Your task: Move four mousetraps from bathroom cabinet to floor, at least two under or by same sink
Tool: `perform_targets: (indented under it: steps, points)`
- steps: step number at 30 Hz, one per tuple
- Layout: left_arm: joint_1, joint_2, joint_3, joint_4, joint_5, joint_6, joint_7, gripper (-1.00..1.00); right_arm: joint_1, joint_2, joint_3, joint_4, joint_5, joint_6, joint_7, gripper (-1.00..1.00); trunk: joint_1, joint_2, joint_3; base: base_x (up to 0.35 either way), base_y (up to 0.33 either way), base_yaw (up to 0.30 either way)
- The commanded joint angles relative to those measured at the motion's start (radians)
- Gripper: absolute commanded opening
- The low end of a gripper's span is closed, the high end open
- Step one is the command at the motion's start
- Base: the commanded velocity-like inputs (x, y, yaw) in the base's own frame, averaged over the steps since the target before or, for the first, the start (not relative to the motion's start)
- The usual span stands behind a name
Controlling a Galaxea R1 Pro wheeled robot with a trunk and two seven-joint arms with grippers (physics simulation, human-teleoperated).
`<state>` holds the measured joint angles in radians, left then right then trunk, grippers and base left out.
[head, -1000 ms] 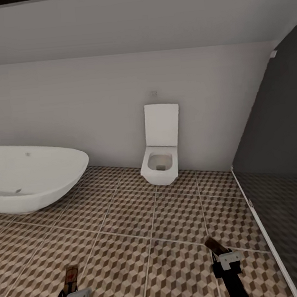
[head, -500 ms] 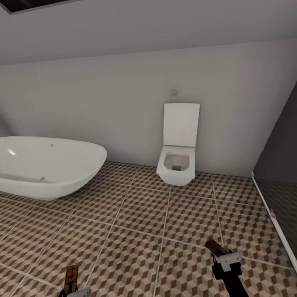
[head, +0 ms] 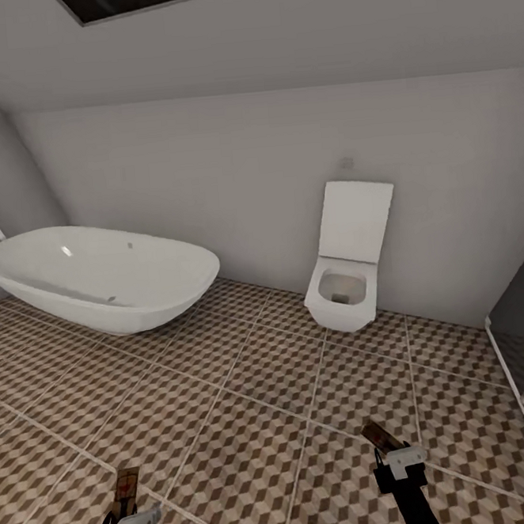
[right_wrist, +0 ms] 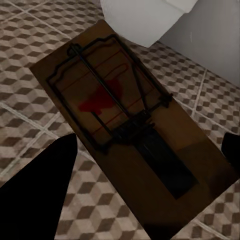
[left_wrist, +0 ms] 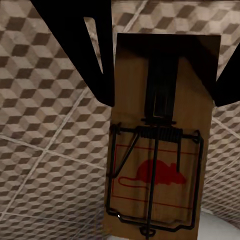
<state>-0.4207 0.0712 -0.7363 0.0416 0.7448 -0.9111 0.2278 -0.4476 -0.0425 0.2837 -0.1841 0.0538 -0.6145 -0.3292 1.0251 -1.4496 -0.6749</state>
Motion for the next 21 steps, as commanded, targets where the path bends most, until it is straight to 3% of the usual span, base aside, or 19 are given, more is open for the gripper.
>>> perform_targets:
  steps: [1, 21]
  points:
    - [-0.001, -0.001, -0.008, 0.002, -0.004, -0.002, 0.010, -1.00, 0.000, 0.000, 0.006, 0.000, 0.006, 0.001, -0.010, -1.00, 0.000, 0.000, -0.001, 0.000, 0.000, 0.260]
    - [-0.001, -0.001, -0.008, 0.002, -0.004, -0.002, 0.010, -1.00, 0.000, 0.000, 0.005, 0.000, 0.005, 0.001, -0.010, -1.00, 0.000, 0.000, -0.001, 0.000, 0.000, 0.260]
